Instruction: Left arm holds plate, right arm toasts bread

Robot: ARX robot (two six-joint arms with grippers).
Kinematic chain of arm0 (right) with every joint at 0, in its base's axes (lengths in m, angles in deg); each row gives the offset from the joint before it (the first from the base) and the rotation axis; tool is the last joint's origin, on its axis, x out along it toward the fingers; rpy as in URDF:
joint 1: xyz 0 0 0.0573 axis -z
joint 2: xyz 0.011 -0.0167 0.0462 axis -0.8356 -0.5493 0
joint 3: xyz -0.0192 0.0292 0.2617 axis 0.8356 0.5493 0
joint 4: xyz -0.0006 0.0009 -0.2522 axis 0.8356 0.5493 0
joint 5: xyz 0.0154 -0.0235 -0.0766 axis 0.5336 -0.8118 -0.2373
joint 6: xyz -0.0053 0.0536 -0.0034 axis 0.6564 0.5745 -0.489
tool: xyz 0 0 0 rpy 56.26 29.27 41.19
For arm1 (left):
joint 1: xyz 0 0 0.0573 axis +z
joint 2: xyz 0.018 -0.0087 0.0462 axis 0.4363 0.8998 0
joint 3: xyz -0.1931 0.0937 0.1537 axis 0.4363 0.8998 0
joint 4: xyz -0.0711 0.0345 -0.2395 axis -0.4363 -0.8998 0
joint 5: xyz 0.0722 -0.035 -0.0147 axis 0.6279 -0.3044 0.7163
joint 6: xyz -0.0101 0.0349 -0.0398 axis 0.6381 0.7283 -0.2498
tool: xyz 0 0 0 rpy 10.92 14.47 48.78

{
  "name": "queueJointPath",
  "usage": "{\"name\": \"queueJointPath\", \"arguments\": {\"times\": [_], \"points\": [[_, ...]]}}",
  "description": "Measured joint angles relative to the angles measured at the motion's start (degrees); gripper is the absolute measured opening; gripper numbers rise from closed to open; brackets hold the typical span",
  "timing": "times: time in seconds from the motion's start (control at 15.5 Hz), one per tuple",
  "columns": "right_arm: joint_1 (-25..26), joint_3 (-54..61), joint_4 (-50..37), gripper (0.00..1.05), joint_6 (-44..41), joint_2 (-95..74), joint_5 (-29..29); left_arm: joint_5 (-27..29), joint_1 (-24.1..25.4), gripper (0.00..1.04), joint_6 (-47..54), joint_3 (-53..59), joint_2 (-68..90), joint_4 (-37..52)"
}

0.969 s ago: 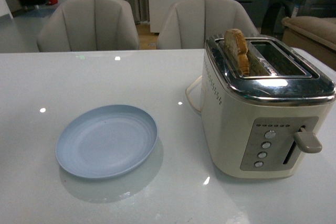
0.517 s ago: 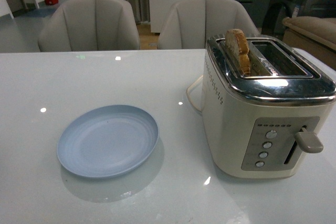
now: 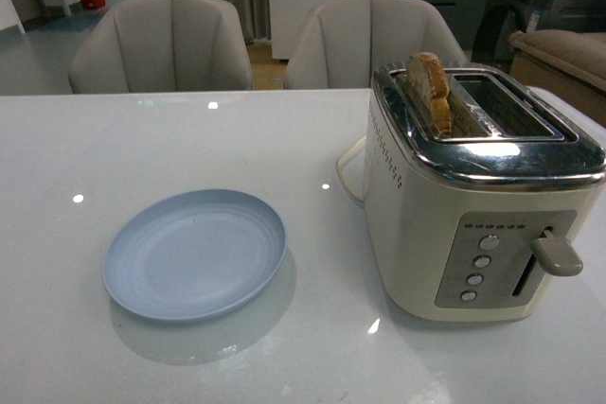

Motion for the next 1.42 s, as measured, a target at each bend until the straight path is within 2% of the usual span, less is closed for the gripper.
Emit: {"name": "queueJointPath", "arguments": {"times": [0.06, 0.26, 1.1, 1.29, 1.42], "points": [[0.0, 0.0, 0.0, 0.98, 0.0, 0.0, 0.0, 0.0, 0.0, 0.02, 0.0, 1.9, 0.2, 3.8], [0.0, 0.0, 0.0, 0.98, 0.0, 0.0, 0.0, -0.1, 0.0, 0.02, 0.0, 3.4, -8.7, -5.0], [0.0, 0.0, 0.0, 0.98, 0.0, 0.0, 0.0, -0.1, 0.0, 0.02, 0.0, 3.5, -33.0, -28.3], [0.0, 0.0, 0.0, 0.98, 0.0, 0.0, 0.0, -0.3, 0.0, 0.02, 0.0, 3.4, -42.1, -40.7], [0.0, 0.0, -0.1, 0.98, 0.0, 0.0, 0.0, -0.1, 0.0, 0.02, 0.0, 3.4, -45.0, -41.0]]}}
